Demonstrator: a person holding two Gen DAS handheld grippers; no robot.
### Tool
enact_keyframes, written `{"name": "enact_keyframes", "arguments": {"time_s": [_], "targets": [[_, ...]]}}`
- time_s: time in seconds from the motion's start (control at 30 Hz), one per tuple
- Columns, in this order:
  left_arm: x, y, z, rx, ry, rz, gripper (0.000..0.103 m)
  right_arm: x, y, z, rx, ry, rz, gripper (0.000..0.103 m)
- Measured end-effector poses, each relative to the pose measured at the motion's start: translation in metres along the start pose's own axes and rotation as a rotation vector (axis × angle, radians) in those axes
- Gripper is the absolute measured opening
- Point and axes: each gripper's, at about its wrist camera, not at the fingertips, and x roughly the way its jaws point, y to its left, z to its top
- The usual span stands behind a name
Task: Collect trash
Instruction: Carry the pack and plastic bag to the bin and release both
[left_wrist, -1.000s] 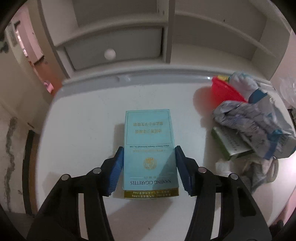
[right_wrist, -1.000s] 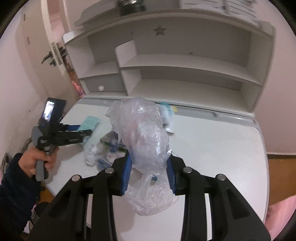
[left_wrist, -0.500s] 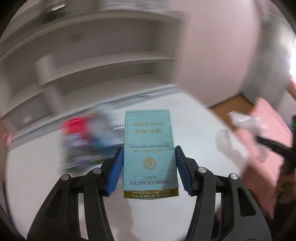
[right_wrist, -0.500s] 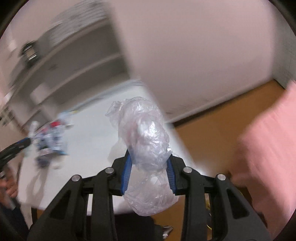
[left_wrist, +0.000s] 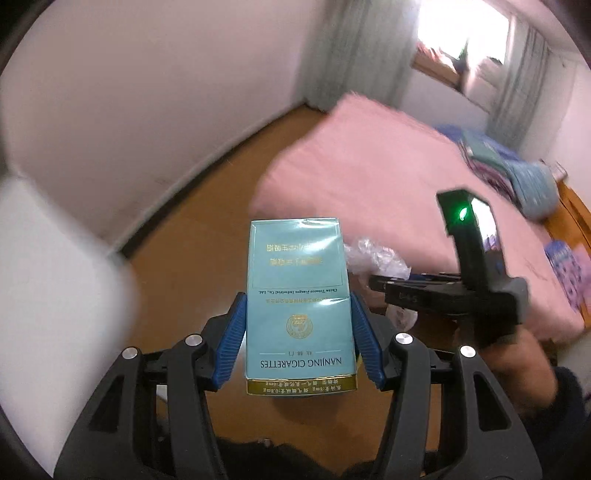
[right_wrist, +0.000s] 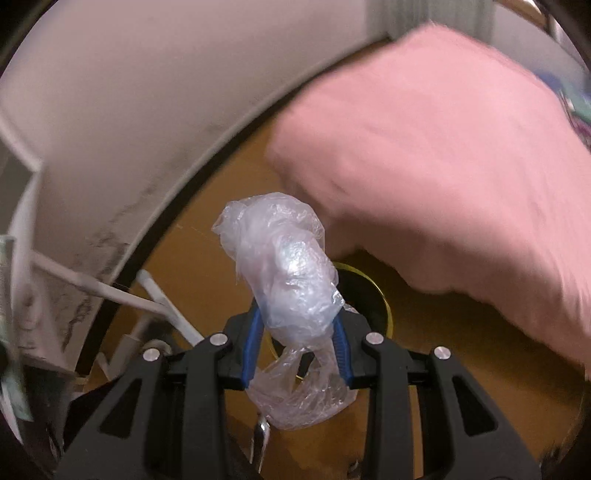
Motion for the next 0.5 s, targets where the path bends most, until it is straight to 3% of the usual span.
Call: {"name": "enact_keyframes", "arguments": {"time_s": [0.13, 0.23, 0.37, 0.5], "targets": [[0.098, -0.010, -0.017, -0.032, 0.127, -0.078, 0.054, 0.036, -0.029, -0.006, 0.063, 0.098, -0.021, 0.034], [0.156, -0.009, -0.038, -0.109, 0.216, -0.128, 0.054, 0.050, -0.031, -0.008, 0.078, 0.147, -0.023, 0.034], [0.187, -0.006, -0.056, -0.158, 0.264, -0.141, 0.054, 0.065, -0.033, -0.008, 0.073, 0.195, -0.015, 0.034], [0.202, -0.002, -0.069, -0.160, 0.264, -0.126, 0.054, 0.069, -0.034, -0.007, 0.077, 0.209, -0.014, 0.034]]}}
